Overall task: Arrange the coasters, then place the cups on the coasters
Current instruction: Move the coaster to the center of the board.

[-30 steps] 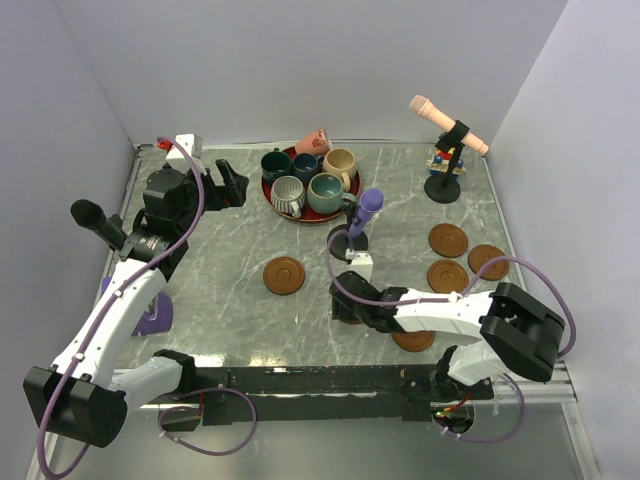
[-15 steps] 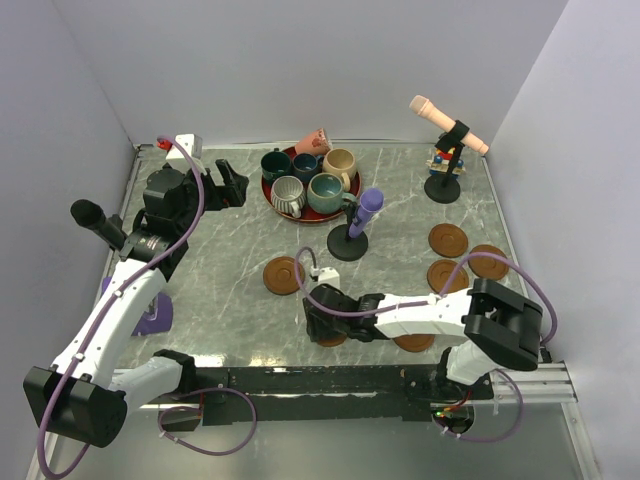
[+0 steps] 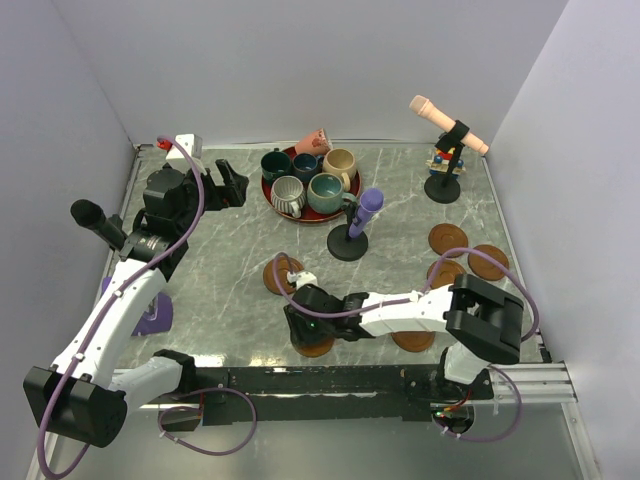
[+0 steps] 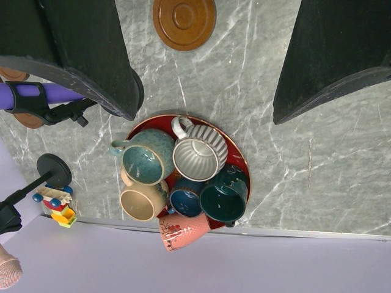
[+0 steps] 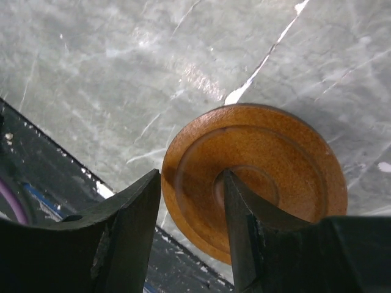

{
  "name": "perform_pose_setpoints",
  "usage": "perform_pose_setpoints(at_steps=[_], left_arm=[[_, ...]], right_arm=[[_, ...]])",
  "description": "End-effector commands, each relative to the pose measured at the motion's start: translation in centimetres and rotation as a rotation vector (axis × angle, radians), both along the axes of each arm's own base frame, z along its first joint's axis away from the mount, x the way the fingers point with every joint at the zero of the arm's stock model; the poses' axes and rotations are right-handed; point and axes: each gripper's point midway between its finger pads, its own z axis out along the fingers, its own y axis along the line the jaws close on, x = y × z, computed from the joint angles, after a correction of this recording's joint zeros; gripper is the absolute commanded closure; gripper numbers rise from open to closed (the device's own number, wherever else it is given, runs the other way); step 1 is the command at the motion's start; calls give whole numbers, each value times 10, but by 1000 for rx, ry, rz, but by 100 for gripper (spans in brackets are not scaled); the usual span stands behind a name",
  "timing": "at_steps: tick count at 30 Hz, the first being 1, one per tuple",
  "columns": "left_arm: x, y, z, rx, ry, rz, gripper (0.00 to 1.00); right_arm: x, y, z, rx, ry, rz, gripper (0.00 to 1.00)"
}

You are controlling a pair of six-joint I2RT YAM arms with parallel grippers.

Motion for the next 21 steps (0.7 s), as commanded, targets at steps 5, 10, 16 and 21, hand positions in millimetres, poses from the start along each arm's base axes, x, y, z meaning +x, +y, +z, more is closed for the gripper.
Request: perform_pose_setpoints(at_steps=[5, 10, 16, 21], left_arm=[[1, -1, 12, -19, -42, 1, 3], [1, -2, 13, -22, -43, -4, 3], [2, -3, 11, -22, -38, -6, 3], [3, -2, 9, -19, -34, -1, 3]], right_arm=[[5, -23, 35, -43, -67, -22, 43], [6, -65, 16, -164, -40, -110, 39], [-1, -75, -6, -189, 20, -121, 36], [-2, -66, -12, -200, 45, -120, 36]])
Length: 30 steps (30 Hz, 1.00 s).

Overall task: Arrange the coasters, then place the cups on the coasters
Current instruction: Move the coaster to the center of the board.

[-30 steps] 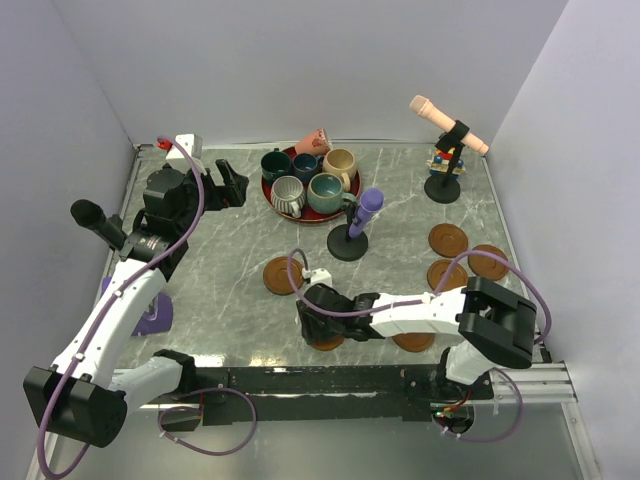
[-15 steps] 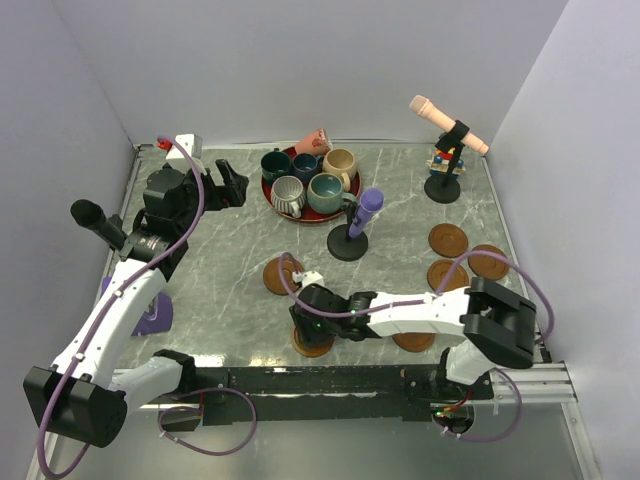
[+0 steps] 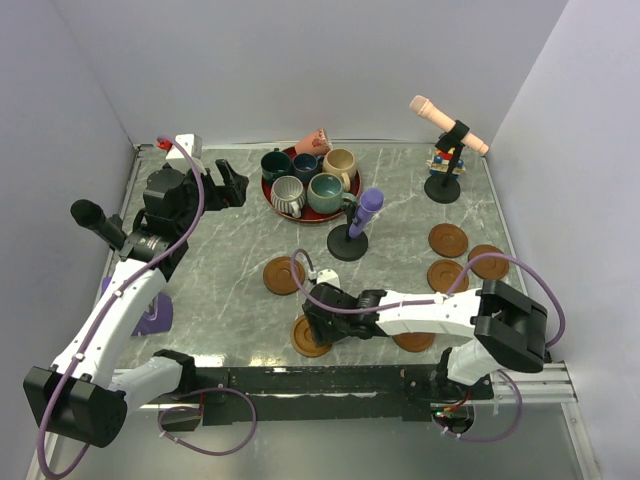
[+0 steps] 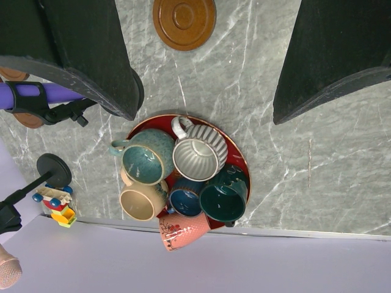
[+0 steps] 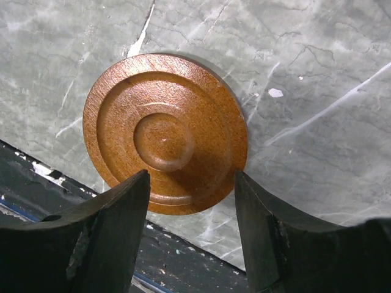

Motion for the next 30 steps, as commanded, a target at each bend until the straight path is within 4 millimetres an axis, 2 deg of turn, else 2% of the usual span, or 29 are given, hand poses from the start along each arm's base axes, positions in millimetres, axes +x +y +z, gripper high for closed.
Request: perform_pose_setpoints(at_steps=[1, 5, 11, 14, 19, 30], left_arm=[[3, -2, 9, -19, -34, -2, 3], [3, -2, 9, -17, -35, 1, 3], [1, -3, 12, -25, -42, -9, 3], [1, -4, 12, -27, -43, -12, 3], [1, -3, 10, -22, -38, -5, 3], [1, -3, 11, -22, -39, -6, 3]], right_arm=[[-5, -7, -15, -64, 51, -23, 36], [1, -18, -13, -117, 32, -76, 35], [7, -30, 6, -76, -36, -108, 31], [6, -30, 0, -88, -23, -108, 30], [3, -20, -14, -94, 12, -94, 31], [11, 4, -12, -66, 6, -71, 32]])
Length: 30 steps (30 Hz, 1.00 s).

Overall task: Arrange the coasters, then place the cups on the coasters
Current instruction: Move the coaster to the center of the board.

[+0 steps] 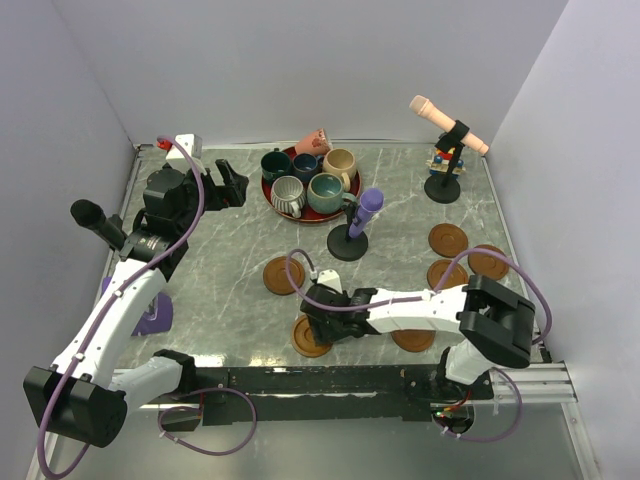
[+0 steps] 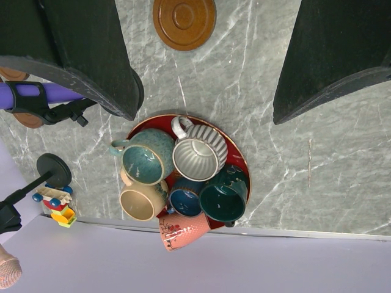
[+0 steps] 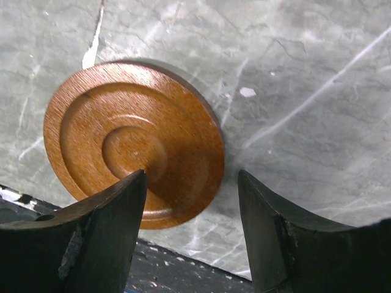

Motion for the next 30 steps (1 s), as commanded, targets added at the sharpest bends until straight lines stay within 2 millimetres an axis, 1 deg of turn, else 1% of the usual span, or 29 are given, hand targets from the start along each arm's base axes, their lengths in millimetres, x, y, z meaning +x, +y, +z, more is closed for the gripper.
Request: perform_pose_setpoints(at_steps=[1, 10, 16, 22, 28, 30], left_arm=[[1, -2, 12, -22, -42, -5, 3], [0, -2, 14, -25, -46, -4, 3], [1, -2, 13, -26, -44, -4, 3], [1, -2, 13, -25, -42, -1, 3], [0, -1, 14, -26, -45, 2, 4], [0, -1, 14, -26, -47, 2, 3]], right_arm=[[6, 14, 1, 17, -1, -3, 32], [14, 16, 0, -25, -42, -18, 36], [15, 31, 0, -31, -55, -5, 37], [18, 40, -3, -33, -64, -2, 39], [25, 46, -2, -37, -93, -15, 41], [28, 53, 1, -15, -103, -11, 41]])
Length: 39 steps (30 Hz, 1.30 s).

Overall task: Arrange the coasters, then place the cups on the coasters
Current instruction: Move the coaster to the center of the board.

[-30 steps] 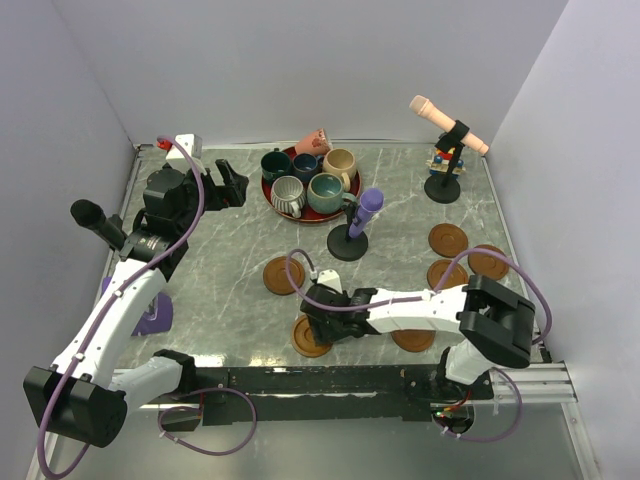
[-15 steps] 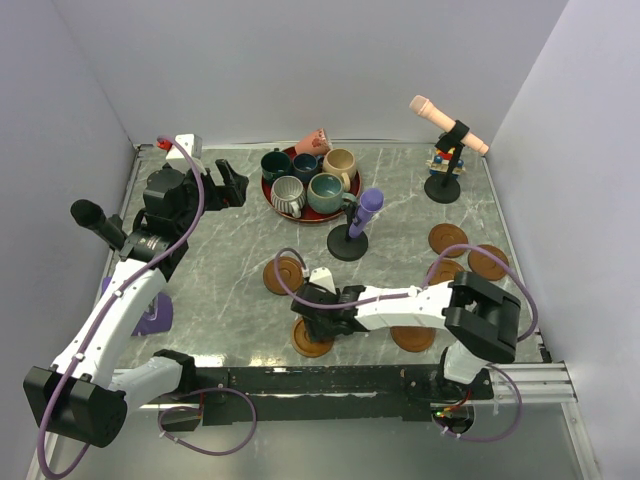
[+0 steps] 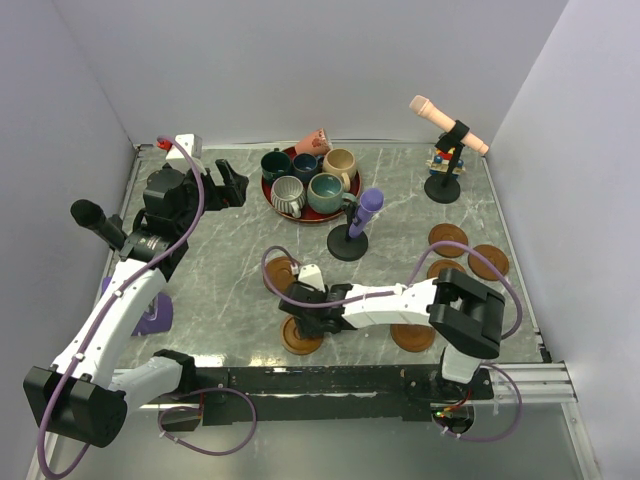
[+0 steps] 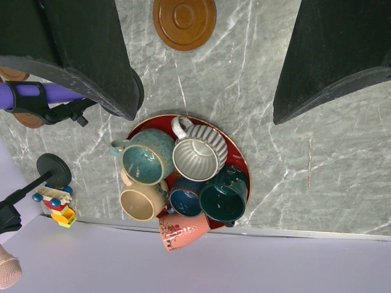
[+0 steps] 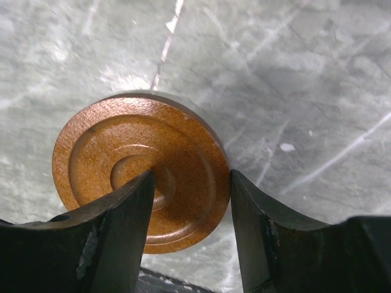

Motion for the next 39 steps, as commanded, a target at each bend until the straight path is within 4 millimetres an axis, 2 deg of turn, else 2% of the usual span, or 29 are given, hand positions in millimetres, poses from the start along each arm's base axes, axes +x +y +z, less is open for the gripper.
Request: perform_pose_setpoints(at_steps=[1, 12, 26, 39], left_arm=[[0, -1, 15, -28, -48, 2, 3], [-1, -1, 16, -27, -51, 3, 3], [-1, 0, 17, -26, -53, 4, 3], [-2, -1, 17, -28, -52, 1, 3]], right_arm=[[8, 22, 3, 41, -43, 3, 41], [30, 40, 7, -5, -123, 20, 44], [49, 41, 7, -44, -159, -22, 46], [62, 45, 11, -2, -172, -52, 47]])
